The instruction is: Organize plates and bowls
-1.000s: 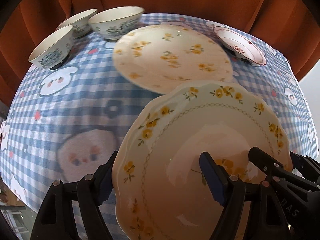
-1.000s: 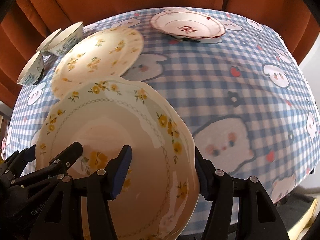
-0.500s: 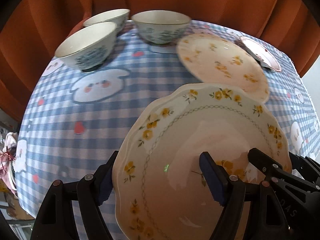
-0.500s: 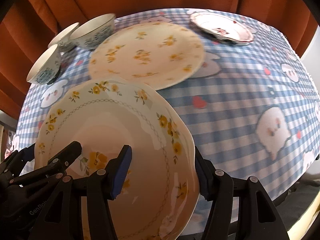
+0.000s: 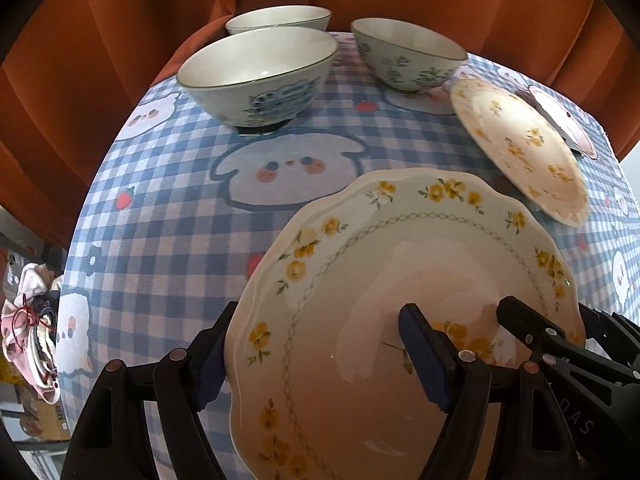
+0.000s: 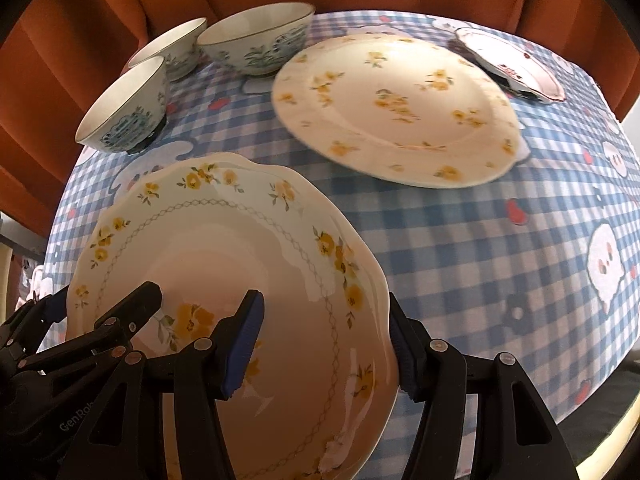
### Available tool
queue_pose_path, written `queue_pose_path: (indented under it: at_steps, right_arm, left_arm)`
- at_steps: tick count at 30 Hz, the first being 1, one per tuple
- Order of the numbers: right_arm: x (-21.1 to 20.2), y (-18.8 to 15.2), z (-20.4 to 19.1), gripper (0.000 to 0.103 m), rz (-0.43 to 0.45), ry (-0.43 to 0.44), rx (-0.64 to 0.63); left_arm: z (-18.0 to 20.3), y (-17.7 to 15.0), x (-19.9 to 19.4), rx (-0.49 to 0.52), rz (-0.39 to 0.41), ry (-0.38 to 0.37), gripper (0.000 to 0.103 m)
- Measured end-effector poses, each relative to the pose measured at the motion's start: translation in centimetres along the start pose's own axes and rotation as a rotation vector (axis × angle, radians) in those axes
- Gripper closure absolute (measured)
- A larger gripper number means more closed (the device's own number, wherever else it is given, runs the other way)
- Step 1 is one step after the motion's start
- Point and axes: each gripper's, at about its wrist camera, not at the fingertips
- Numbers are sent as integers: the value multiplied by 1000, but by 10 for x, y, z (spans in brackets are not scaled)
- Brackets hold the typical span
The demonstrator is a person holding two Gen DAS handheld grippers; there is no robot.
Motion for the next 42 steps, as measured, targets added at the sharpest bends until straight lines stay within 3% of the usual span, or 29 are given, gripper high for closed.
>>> queue_pose_path:
  at_steps: [11, 17, 23, 32, 42]
  right_arm:
    - [10, 6, -19, 40, -5, -22, -7]
    - [4, 5, -20, 39, -21, -46, -35]
    - [-21, 8, -13, 30, -8, -61, -62]
    - [-59, 25, 16, 23, 80, -88, -47]
    - [-59, 52, 72, 23, 131, -80, -28]
  left_arm:
    - [-12, 6, 8, -2, -11, 4, 24]
    - [-12, 2, 6, 6, -53, 45, 17]
    - [-7, 3, -21, -9, -18, 35, 15]
    - [21, 23, -43, -31, 46, -31, 12]
    - [76, 53, -33, -49, 91, -29, 12]
Point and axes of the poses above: each gripper's, at about its wrist camera, not at the fingertips, and x roughly the way its jaws point, z to its right, y to its top, and after that the axes turned 6 degrees about -y, right-handed
